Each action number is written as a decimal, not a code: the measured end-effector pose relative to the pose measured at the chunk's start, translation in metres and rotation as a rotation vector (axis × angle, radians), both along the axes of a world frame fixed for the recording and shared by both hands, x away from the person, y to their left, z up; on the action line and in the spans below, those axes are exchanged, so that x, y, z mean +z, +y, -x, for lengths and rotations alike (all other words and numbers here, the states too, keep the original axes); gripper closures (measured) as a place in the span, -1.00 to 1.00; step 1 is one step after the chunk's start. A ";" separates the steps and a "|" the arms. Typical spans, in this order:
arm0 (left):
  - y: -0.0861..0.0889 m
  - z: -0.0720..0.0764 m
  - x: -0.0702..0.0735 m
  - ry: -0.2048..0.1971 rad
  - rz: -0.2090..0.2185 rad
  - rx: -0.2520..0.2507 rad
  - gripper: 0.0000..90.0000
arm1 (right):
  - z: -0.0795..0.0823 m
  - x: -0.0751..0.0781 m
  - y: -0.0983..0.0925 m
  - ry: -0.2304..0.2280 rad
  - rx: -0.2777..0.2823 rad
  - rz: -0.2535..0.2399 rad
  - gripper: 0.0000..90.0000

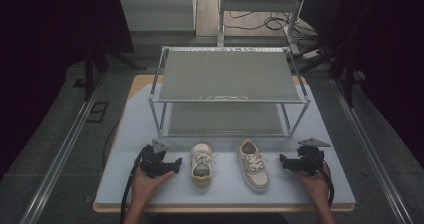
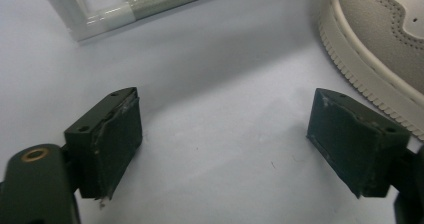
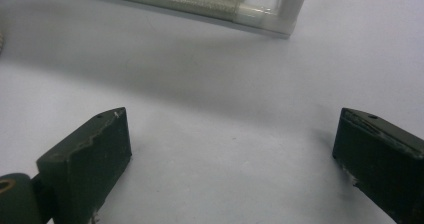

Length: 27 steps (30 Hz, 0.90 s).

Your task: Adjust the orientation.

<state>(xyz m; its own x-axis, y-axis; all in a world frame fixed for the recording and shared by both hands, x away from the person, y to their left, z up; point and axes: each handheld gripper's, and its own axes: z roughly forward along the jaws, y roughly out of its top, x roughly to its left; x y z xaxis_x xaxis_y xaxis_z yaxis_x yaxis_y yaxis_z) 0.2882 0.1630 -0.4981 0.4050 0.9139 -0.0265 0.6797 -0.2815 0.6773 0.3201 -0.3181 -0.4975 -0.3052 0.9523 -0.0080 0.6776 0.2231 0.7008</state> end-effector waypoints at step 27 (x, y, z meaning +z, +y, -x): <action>0.016 0.033 0.034 -0.061 0.161 -0.014 -0.35 | 0.081 0.074 0.069 -0.176 0.418 -0.225 0.99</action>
